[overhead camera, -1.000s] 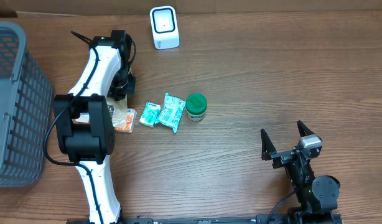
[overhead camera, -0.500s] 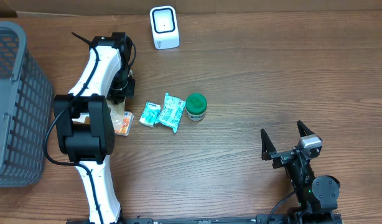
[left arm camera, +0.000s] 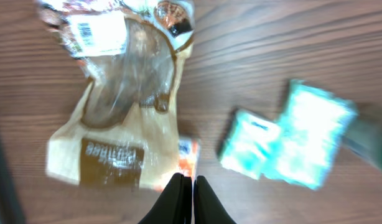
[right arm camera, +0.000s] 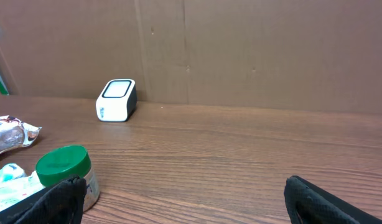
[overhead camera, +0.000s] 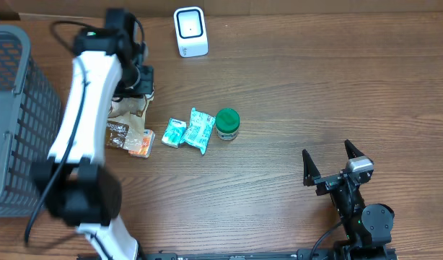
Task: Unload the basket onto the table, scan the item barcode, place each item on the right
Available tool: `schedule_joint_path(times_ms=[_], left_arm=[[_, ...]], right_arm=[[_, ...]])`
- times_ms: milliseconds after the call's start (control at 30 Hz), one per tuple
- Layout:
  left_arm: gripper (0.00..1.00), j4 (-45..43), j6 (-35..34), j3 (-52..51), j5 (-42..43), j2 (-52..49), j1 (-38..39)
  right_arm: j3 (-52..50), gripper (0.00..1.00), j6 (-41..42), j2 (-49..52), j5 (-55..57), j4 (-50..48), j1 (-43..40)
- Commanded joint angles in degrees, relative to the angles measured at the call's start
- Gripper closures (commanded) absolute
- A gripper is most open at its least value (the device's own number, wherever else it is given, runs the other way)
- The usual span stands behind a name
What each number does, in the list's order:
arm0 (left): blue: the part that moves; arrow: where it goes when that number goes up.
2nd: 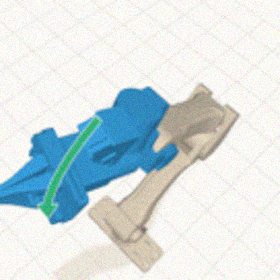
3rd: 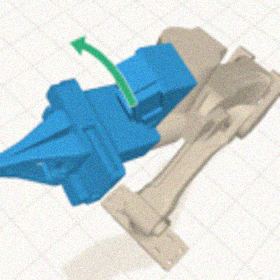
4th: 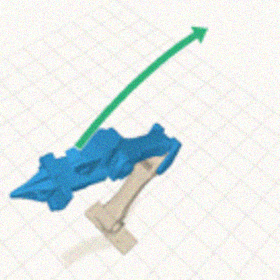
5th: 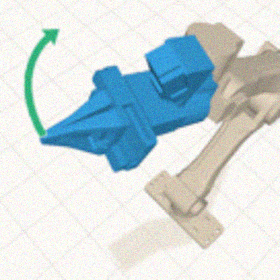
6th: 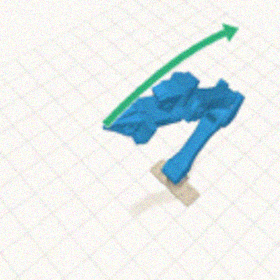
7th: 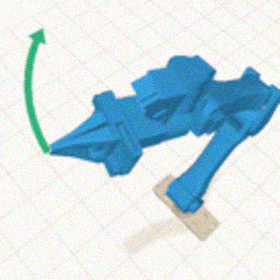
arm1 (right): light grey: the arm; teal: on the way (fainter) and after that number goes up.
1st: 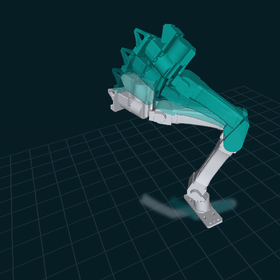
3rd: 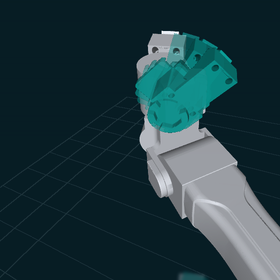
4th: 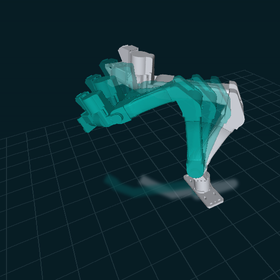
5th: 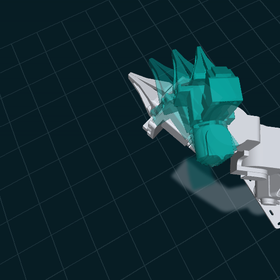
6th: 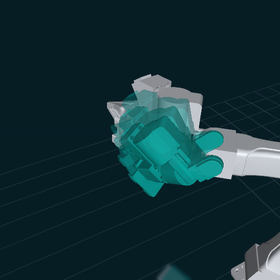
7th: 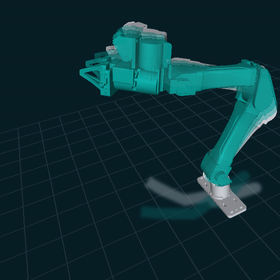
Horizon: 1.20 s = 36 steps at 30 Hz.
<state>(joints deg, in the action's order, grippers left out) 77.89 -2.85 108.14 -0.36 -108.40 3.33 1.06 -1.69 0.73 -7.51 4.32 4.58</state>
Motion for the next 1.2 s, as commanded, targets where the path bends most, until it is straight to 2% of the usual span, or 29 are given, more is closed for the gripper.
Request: schedule_joint_path(times_ms=[0, 133, 333, 433, 667, 833, 1167], left_arm=[[0.95, 3.13, -0.15, -0.57, 3.63, 2.71, 0.26], [0.95, 3.80, -0.20, -6.45, 3.67, 2.73, 1.31], [0.95, -7.65, -1.09, -20.17, 3.10, 2.73, 1.62], [0.96, -12.70, -2.75, -25.49, 0.22, 2.71, 1.44], [0.96, -17.73, -5.05, -30.03, -6.03, 2.71, 1.53], [0.96, -18.91, -5.05, -32.68, -6.43, 2.62, 1.57], [0.96, -28.59, -4.87, -40.74, -9.66, 2.36, 1.55]], right_arm=[[-0.61, 0.00, 0.22, -0.57, -0.24, -0.31, -0.11], [-0.61, 0.00, 0.22, -0.57, -0.26, -0.31, -0.11], [-0.61, 0.00, 0.22, -0.57, -0.26, -0.31, -0.11], [-0.61, 0.00, 0.22, -0.57, -0.26, -0.31, -0.11], [-0.61, 0.00, 0.22, -0.57, -0.24, -0.31, -0.11], [-0.61, 0.00, 0.22, -0.57, -0.26, -0.31, -0.11], [-0.61, 0.00, 0.22, -0.57, -0.26, -0.31, -0.11]])
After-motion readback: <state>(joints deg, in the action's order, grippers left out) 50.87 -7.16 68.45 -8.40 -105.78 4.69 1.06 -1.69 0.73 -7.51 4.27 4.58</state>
